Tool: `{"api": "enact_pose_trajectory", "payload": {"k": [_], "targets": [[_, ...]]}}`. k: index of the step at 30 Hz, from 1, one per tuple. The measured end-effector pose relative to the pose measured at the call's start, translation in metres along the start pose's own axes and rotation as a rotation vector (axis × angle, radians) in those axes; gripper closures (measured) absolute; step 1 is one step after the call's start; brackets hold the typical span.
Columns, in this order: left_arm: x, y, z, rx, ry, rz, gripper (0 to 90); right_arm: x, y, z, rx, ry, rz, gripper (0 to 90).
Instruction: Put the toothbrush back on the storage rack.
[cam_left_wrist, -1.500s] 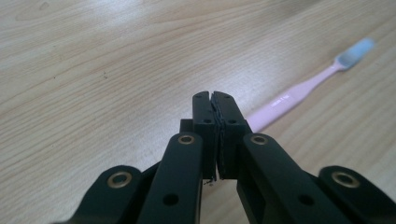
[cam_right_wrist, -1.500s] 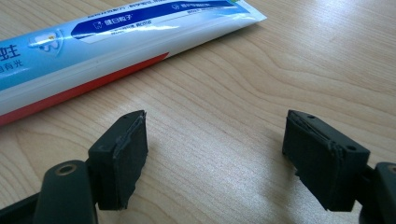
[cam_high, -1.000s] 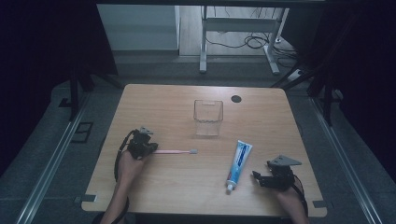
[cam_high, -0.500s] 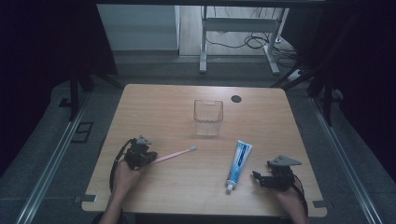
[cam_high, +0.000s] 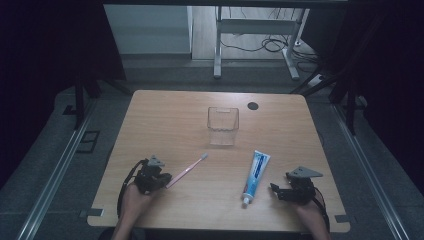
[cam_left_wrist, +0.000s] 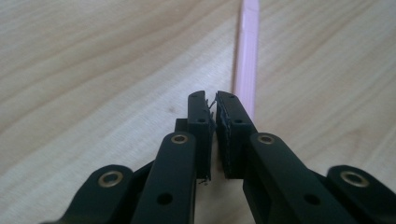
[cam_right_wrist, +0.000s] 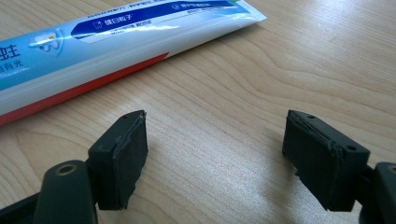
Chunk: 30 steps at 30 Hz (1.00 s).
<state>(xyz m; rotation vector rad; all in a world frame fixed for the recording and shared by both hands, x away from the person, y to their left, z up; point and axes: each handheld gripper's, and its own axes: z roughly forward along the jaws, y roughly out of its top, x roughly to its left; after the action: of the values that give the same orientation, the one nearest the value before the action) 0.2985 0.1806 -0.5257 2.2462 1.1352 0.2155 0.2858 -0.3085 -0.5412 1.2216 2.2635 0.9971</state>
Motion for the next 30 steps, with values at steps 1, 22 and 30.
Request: {"api": "enact_pose_trajectory", "payload": {"k": [1, 22, 30], "targets": [[-0.002, -0.001, 0.000, -0.004, -0.001, -0.004, 84.2, 0.000, 0.000, 0.000, 0.000, 0.000, 0.000, 22.5], [-0.014, 0.028, -0.001, 0.099, -0.032, 0.020, 67.4, 0.000, 0.000, 0.000, 0.000, 0.000, -0.001, 22.5], [-0.013, 0.045, 0.006, 0.169, -0.043, 0.039, 59.0, 0.000, 0.000, 0.000, -0.001, 0.000, -0.002, 22.5]]}}
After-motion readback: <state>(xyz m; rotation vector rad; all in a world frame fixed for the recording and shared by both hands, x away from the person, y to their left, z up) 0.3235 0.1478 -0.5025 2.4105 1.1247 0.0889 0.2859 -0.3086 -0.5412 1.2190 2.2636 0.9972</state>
